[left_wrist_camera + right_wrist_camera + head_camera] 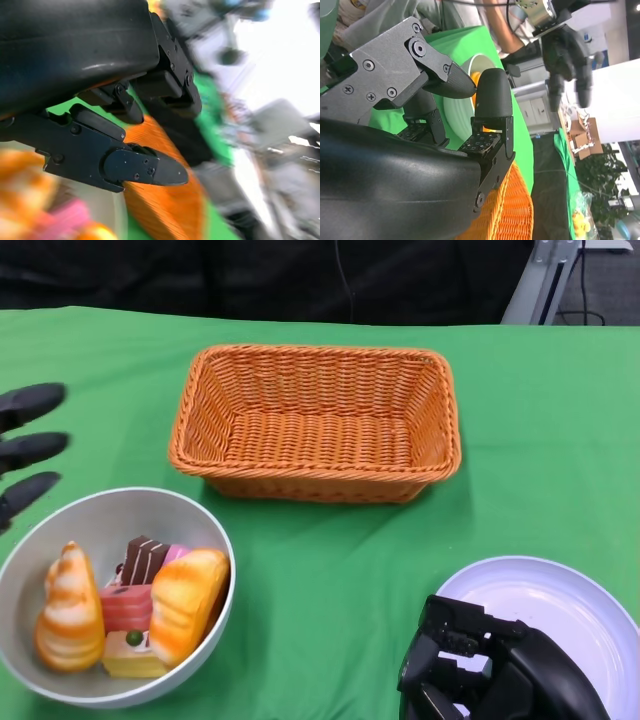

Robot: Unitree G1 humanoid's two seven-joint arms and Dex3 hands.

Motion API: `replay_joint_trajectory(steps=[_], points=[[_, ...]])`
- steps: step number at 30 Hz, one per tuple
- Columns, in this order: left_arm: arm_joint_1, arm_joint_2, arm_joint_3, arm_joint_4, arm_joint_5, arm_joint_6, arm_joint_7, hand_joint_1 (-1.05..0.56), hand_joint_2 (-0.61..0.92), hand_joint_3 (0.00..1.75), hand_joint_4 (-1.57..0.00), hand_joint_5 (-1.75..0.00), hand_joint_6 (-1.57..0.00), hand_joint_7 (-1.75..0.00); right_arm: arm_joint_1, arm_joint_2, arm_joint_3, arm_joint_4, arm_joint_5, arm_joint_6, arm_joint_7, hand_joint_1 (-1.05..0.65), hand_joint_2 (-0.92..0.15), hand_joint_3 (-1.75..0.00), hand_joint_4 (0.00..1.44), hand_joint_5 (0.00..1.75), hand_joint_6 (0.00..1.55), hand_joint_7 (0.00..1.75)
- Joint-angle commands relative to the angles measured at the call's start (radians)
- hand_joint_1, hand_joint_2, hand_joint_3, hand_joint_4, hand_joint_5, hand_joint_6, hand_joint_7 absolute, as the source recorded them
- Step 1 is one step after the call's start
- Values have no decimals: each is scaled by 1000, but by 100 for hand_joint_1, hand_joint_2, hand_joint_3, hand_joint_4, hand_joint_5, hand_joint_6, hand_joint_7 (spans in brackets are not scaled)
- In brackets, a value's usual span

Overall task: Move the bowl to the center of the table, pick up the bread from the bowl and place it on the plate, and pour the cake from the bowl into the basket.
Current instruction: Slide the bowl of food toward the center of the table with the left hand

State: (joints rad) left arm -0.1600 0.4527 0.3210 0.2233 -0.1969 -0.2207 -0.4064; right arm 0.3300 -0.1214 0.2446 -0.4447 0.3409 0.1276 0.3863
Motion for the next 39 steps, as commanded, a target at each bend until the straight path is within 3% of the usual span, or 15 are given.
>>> replay_joint_trajectory(steps=[1, 8, 14, 20, 25, 35, 39], points=[[-36, 46, 9, 84, 27, 18, 18, -72, 92, 35, -46, 0, -45, 0, -2, -2, -5, 4, -3, 0, -5, -13, -52, -118, 71, 169, 71, 144], [-85, 76, -21, 226, 84, 59, 24, -81, 92, 43, -30, 0, -31, 0, -14, 3, -2, 21, -7, -14, 0, -14, -52, -116, 71, 168, 70, 144], [-102, 99, -66, 252, 150, 156, 46, -81, 92, 60, -17, 0, -19, 0, -17, 5, 0, 30, -16, -32, 3, -14, -52, -116, 72, 167, 70, 143], [-122, 115, -103, 269, 178, 249, 19, -83, 92, 66, -13, 0, -14, 0, -19, 9, 1, 39, -9, -40, 5, -14, -51, -117, 72, 167, 71, 142], [-133, 123, -131, 294, 189, 271, 3, -82, 92, 69, -12, 0, -15, -1, -17, 10, 5, 28, -13, -26, -7, -15, -51, -116, 72, 167, 71, 142], [-200, 148, -208, 337, 207, 468, -81, -85, 92, 71, -7, 0, -10, 0, -40, 30, 12, 54, -14, -34, -4, -15, -51, -116, 71, 167, 72, 141], [-226, 147, -227, 330, 187, 583, -145, -85, 92, 68, -1, 0, -1, 0, -50, 37, 14, 60, -22, -40, -6, -15, -51, -116, 72, 167, 72, 141]])
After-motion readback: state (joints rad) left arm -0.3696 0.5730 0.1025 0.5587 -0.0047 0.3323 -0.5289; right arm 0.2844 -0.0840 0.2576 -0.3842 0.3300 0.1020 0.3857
